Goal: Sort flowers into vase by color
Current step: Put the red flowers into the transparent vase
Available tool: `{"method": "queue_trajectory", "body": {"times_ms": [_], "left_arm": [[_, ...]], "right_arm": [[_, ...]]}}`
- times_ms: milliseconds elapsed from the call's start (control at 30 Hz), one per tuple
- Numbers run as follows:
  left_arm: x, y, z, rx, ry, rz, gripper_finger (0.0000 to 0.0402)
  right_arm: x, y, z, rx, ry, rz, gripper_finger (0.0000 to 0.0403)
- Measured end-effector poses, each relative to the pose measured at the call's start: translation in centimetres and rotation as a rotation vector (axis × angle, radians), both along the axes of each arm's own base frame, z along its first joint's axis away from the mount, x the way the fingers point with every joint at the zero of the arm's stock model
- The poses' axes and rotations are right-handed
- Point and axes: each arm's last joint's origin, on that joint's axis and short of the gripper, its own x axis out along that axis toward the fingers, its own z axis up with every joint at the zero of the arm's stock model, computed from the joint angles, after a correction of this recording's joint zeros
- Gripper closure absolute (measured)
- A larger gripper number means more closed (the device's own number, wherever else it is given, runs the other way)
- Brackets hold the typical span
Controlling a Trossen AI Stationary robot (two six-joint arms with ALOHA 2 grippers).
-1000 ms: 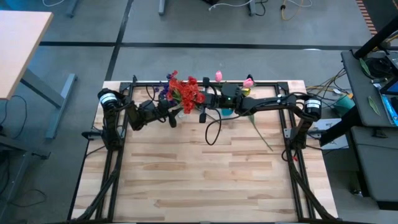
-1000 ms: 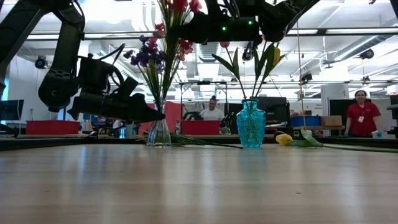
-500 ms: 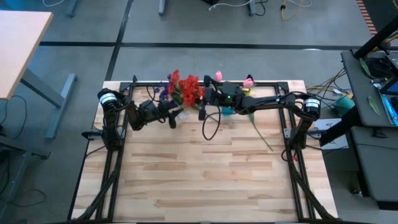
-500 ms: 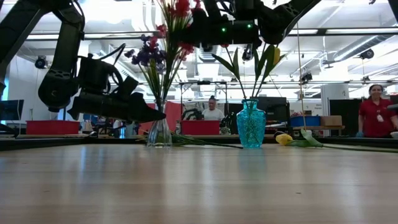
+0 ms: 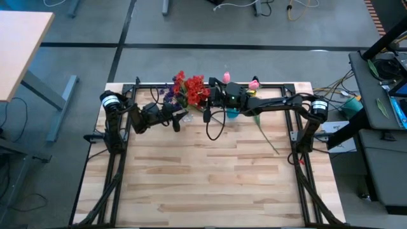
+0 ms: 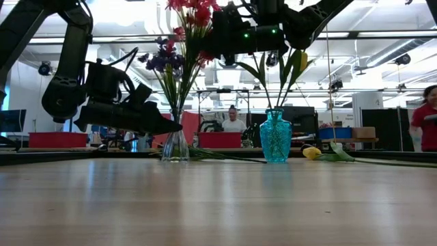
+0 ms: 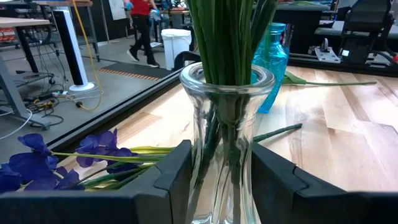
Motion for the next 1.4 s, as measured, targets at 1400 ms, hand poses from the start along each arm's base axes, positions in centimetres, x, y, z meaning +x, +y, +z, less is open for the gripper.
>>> {"method": "queue_trajectory", "body": {"times_ms": [1400], "left_arm": [[0.0, 0.0, -0.2, -0.008, 0.015, -0.002, 0.0282]], "right_arm": [[3.2, -1.1, -6.4, 0.058, 0.155, -0.07, 0.0374]]}}
